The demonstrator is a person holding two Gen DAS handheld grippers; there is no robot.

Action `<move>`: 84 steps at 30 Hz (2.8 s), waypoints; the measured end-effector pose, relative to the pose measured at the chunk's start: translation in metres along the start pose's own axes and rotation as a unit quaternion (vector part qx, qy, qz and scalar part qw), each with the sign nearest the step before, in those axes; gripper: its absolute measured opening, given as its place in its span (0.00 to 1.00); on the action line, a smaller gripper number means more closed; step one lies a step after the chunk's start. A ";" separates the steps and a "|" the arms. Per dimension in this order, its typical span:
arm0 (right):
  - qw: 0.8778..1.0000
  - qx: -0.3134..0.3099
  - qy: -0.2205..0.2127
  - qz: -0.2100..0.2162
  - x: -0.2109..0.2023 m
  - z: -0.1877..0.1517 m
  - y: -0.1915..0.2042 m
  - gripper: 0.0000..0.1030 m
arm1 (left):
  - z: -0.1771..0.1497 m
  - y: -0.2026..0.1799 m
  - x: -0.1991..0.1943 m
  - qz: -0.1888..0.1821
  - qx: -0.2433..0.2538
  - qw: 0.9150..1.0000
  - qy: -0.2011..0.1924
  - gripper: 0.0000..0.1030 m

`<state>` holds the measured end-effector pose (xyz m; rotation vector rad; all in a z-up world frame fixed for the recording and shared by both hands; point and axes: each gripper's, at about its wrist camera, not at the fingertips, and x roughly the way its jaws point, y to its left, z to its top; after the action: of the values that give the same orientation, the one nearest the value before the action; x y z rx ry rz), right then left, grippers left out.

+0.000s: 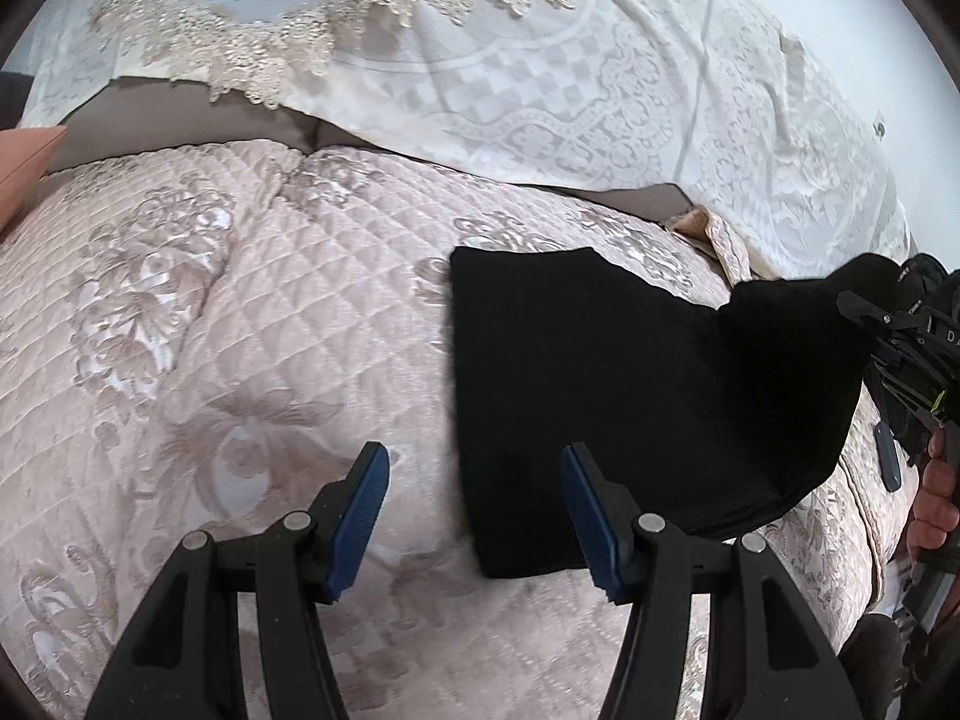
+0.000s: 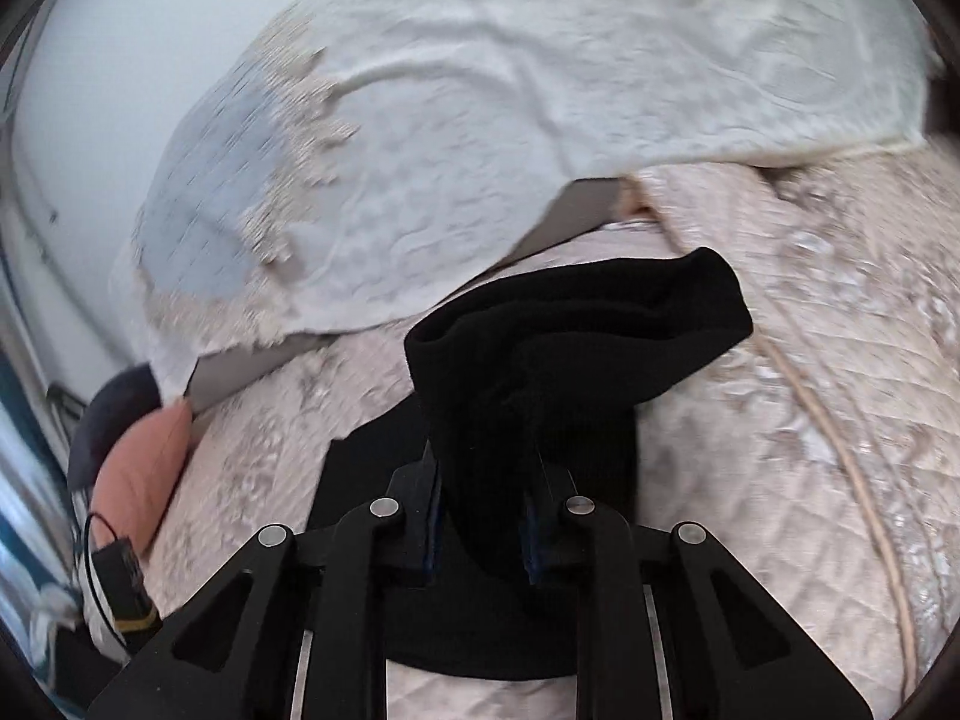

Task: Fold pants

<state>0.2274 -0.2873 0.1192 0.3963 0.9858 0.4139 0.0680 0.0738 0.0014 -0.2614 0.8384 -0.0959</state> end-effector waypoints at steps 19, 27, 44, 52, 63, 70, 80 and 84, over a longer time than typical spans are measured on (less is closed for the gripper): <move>0.980 -0.155 0.118 0.025 0.082 -0.061 0.106 0.20 | -0.012 0.062 -0.024 0.022 -0.070 0.997 -0.015 0.59; 0.973 -0.178 0.145 0.018 0.096 -0.086 0.111 0.33 | -0.012 0.066 -0.028 0.021 -0.077 0.997 -0.021 0.59; 0.994 -0.057 0.085 0.026 0.030 -0.084 0.033 0.18 | 0.016 -0.002 -0.011 -0.046 -0.008 0.999 -0.014 0.59; 0.995 -0.016 0.093 -0.029 0.044 -0.078 -0.013 0.13 | 0.041 -0.064 0.015 -0.094 0.042 0.995 -0.012 0.59; 0.995 -0.045 0.081 -0.030 0.049 -0.051 -0.020 0.13 | 0.064 -0.055 0.097 0.019 0.047 0.997 0.051 0.63; 0.993 -0.042 0.097 -0.059 0.089 -0.031 -0.035 0.24 | 0.064 -0.050 0.096 0.016 0.058 0.997 0.048 0.63; 0.993 -0.036 0.088 -0.063 0.067 -0.041 -0.039 0.29 | 0.059 -0.040 0.068 0.035 0.035 0.999 0.024 0.65; 0.994 -0.043 0.080 -0.052 0.043 -0.058 -0.034 0.33 | 0.038 -0.020 0.038 0.028 0.009 0.999 0.013 0.65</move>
<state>0.2043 -0.2866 0.0429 0.2354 1.1358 0.3957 0.1223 0.0544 0.0037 -0.2192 0.8699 -0.0545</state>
